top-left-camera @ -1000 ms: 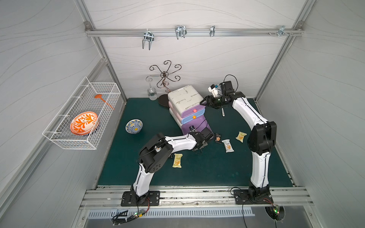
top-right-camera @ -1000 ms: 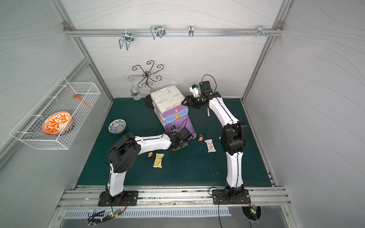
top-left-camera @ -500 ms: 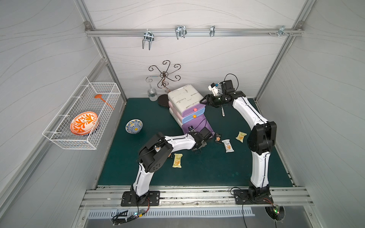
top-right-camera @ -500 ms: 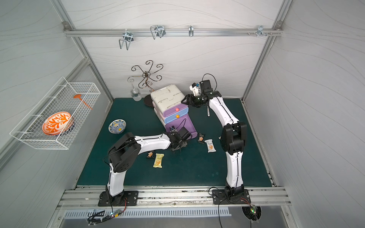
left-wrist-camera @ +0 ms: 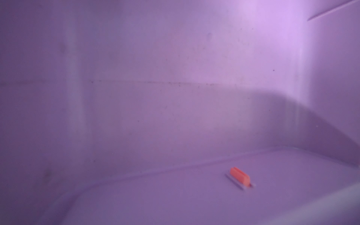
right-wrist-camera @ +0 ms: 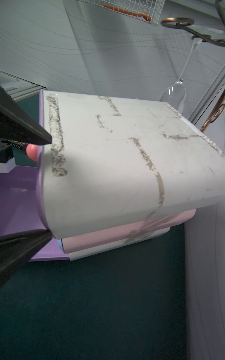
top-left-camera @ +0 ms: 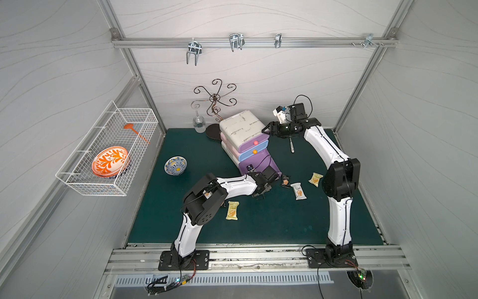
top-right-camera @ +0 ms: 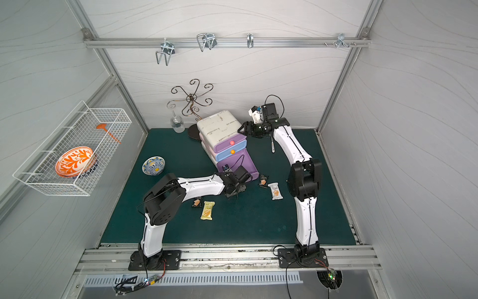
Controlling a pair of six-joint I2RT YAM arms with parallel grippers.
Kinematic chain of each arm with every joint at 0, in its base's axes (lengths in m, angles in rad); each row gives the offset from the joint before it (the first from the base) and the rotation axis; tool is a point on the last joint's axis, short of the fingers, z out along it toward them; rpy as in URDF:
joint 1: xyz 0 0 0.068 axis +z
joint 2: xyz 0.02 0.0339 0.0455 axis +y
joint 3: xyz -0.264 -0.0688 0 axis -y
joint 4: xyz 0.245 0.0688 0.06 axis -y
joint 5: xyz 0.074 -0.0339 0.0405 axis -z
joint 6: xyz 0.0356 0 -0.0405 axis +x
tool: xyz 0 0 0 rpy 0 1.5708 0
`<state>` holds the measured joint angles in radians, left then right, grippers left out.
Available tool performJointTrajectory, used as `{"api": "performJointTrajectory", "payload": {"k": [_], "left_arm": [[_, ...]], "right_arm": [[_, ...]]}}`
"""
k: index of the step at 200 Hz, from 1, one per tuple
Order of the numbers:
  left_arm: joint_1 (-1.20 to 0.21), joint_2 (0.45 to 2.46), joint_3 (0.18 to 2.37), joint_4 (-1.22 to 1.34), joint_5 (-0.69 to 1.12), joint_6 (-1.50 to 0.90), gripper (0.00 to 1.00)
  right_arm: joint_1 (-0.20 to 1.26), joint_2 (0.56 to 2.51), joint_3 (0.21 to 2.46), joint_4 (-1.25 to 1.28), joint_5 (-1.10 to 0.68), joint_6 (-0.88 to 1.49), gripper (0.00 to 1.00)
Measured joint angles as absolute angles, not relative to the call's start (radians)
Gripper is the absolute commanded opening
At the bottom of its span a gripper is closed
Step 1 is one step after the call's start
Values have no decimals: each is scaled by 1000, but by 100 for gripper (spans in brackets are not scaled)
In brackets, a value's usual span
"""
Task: Take the cookies out of the drawer
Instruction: Close the drawer in the storage box.
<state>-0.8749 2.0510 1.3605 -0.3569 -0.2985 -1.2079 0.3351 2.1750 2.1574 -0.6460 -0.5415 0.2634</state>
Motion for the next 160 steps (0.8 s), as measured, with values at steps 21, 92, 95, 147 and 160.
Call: {"api": "performJointTrajectory", "payload": {"k": [21,92,95,147,160], "left_arm": [[-869,2065,1372,-326,-303,-1218,41],[-865,2096,1413,-320,-319,-1245,42],[-865,2096,1413,-321,-319,-1246,42],[-863,2096,1415,-325,-319,-1256,42],[-863,2096,1416,-325,-320,-1255,42]], "right_arm": [[334,2235,2236,-658,-554,253,71],[325,2260,2231,-623,-614,241,58],[324,2258,2225,-619,-618,241,57],[318,2214,2138,-577,-662,238,56],[318,2206,2127,-577,-665,237,62]]}}
